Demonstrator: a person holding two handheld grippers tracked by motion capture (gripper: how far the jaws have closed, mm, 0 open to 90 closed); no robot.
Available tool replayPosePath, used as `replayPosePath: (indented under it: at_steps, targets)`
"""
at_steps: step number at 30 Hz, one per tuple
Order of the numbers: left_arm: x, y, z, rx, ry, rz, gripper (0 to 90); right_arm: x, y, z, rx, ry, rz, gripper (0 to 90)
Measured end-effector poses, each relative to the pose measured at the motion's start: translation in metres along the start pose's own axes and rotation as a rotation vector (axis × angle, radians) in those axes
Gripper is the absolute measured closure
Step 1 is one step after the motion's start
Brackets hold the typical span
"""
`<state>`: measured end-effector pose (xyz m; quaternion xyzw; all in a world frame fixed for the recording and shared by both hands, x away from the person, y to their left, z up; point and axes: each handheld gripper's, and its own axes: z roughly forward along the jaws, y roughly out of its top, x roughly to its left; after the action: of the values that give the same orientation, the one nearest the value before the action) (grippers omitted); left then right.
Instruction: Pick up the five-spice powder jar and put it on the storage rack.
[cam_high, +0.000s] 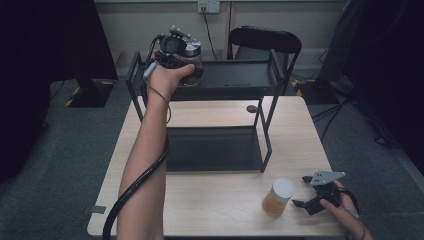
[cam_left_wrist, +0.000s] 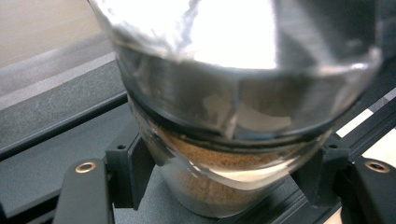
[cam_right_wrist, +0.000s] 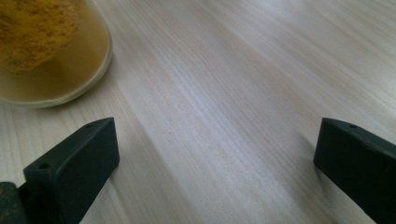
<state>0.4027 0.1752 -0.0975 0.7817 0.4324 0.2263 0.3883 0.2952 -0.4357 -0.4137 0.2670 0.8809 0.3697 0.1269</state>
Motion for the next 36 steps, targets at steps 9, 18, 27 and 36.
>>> replayPosePath:
  at_steps: [9,18,27,36]
  targets:
    - [0.0,-0.004,0.001,-0.019,0.0,-0.021,28.4,0.0,0.0,0.0,0.0,0.0,0.0,0.0]
    - [-0.01,-0.007,-0.006,-0.045,0.014,-0.044,4.8,0.0,0.0,0.0,0.0,0.0,0.0,0.0]
    - [-0.013,-0.025,-0.02,-0.1,-0.01,-0.042,1.4,0.0,0.0,0.0,0.0,0.0,-0.001,0.0]
    - [-0.008,-0.047,-0.032,-0.144,-0.074,-0.037,1.6,0.0,0.0,0.0,-0.001,-0.001,0.0,0.0]
